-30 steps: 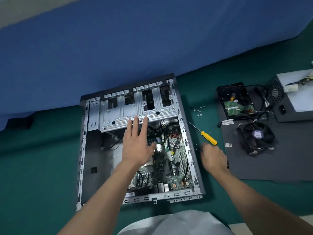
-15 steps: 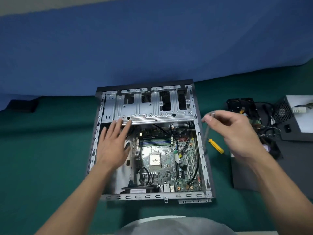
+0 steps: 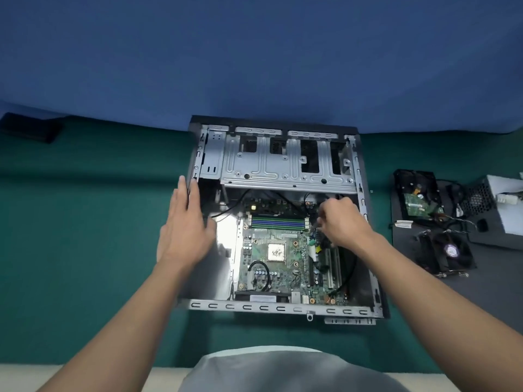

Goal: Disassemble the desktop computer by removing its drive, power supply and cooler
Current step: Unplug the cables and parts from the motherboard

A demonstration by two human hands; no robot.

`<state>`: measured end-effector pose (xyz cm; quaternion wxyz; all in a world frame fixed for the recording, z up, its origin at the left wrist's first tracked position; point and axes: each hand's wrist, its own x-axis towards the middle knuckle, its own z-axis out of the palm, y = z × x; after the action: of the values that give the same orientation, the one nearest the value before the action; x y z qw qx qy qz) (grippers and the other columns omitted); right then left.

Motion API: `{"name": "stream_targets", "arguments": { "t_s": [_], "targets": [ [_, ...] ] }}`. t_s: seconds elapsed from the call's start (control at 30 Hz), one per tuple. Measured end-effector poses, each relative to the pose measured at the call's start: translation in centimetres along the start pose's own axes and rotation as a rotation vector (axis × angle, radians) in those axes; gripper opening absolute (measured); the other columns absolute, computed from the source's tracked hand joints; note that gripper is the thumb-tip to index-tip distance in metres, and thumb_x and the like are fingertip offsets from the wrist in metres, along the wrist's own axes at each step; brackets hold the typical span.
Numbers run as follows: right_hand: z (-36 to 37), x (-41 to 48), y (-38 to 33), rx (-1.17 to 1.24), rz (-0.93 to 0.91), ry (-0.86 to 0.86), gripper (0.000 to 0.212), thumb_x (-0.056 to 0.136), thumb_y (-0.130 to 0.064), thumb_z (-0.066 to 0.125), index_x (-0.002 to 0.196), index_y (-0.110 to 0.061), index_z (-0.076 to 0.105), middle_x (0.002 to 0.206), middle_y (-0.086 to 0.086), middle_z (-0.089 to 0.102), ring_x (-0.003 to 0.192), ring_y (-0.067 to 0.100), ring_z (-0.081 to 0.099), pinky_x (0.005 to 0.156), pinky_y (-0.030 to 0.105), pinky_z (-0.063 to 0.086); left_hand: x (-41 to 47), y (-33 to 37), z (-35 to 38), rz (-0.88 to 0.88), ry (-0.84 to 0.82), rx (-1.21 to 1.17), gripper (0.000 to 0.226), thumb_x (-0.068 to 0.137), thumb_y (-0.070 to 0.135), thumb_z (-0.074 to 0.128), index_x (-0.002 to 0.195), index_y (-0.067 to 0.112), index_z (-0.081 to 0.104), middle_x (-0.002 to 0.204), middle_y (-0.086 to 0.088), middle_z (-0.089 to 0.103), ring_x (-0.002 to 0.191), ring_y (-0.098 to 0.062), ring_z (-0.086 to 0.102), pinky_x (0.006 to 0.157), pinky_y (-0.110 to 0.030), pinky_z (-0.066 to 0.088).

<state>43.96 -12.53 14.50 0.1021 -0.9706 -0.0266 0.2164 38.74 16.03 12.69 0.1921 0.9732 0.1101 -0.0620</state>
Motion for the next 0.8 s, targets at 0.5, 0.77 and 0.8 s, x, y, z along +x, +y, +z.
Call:
{"name": "stream_targets", "arguments": {
  "t_s": [0.5,0.77,0.8],
  "targets": [
    [1.8,1.3,0.2,0.011,0.099,0.003,0.017,0.092,-0.012,0.055,0.091,0.0,0.068,0.094,0.023,0.064,0.085,0.039,0.062,0.077,0.043,0.054,0.0,0.2,0.3,-0.012,0.014,0.04,0.077,0.093,0.031,0.05,0.155,0.016,0.006,0.164,0.003,-0.007,0.117,-0.033,0.051,0.073,-0.043,0.044],
    [1.4,1.7,-0.2,-0.032,0.096,-0.045,0.012,0.09,-0.005,0.055,0.086,0.002,0.064,0.09,0.02,0.063,0.074,0.033,0.061,0.071,0.042,0.056,0.0,0.2,0.4,-0.016,0.008,0.053,0.078,0.093,0.031,0.049,0.155,0.017,0.005,0.163,0.003,-0.008,0.117,-0.033,0.052,0.075,-0.044,0.047],
    [1.4,1.8,-0.3,-0.054,0.091,-0.065,0.011,0.09,-0.006,0.055,0.085,0.001,0.061,0.09,0.019,0.062,0.073,0.032,0.059,0.07,0.04,0.055,0.0,0.2,0.4,-0.018,0.006,0.051,0.078,0.093,0.031,0.049,0.155,0.017,0.005,0.163,0.003,-0.008,0.116,-0.033,0.052,0.075,-0.044,0.047]
  ]
}}
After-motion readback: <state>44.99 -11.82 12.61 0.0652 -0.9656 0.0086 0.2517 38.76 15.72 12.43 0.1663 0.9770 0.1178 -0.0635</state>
